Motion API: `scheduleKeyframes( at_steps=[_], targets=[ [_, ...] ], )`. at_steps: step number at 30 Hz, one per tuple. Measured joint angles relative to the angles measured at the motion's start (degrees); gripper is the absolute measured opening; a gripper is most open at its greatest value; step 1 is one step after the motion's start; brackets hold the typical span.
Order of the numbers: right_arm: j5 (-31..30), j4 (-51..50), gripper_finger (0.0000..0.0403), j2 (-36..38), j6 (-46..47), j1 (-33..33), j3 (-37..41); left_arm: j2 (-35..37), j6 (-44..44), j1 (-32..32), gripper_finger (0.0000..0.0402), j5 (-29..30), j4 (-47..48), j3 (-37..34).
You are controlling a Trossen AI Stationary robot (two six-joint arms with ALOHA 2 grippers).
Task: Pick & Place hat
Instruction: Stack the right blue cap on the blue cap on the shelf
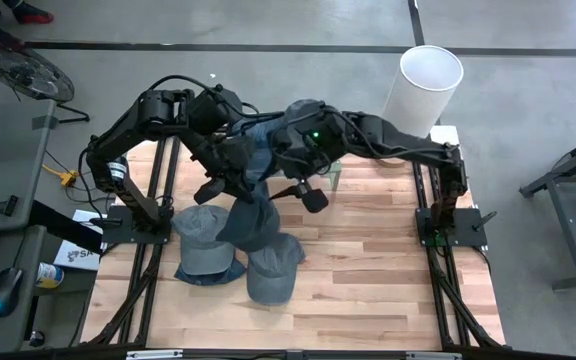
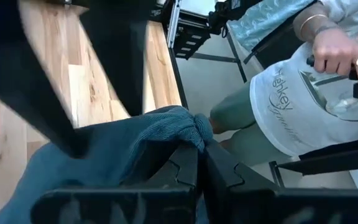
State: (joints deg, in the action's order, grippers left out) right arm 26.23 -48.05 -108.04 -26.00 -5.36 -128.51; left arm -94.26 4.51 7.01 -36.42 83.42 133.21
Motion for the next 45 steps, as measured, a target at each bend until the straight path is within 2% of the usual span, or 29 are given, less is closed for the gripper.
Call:
scheduleKeyframes(
  at_steps=[5,9,13,17,19,27,39,45],
  targets=[
    [0.74,0.24,0.0197,-0.82,0.04,0.68,-0.02,0.00,0.26,0.00,0.0000,0.01,0.10,0.00],
    [0.38,-1.24,0.0171,-0.80,0.28,0.65,-0.02,0.00,0.84,0.00,0.0000,1.79,0.13,0.00],
    [-0.15,-3.47,0.0108,-0.57,0.40,0.49,-0.02,0.00,1.78,0.00,0.0000,3.90,0.34,0.00],
    [-2.06,-6.24,0.0026,-0.49,0.50,0.51,-0.02,0.00,2.03,0.00,0.0000,5.23,1.12,0.00],
    [-3.56,-7.45,0.0008,-0.49,0.59,0.51,-0.02,0.00,2.07,0.00,0.0000,5.85,1.35,0.00],
    [-6.39,-8.44,0.0004,0.52,5.49,0.65,-0.02,0.00,3.71,0.01,0.0013,6.49,2.01,0.00],
    [-11.38,-9.35,0.0001,4.36,7.33,2.54,-0.04,0.05,4.85,0.09,0.0156,12.72,-0.96,0.00],
    [-17.79,-10.70,0.0001,4.40,8.27,4.14,-0.02,0.05,6.72,0.10,0.0182,17.33,-3.59,0.02]
  ],
)
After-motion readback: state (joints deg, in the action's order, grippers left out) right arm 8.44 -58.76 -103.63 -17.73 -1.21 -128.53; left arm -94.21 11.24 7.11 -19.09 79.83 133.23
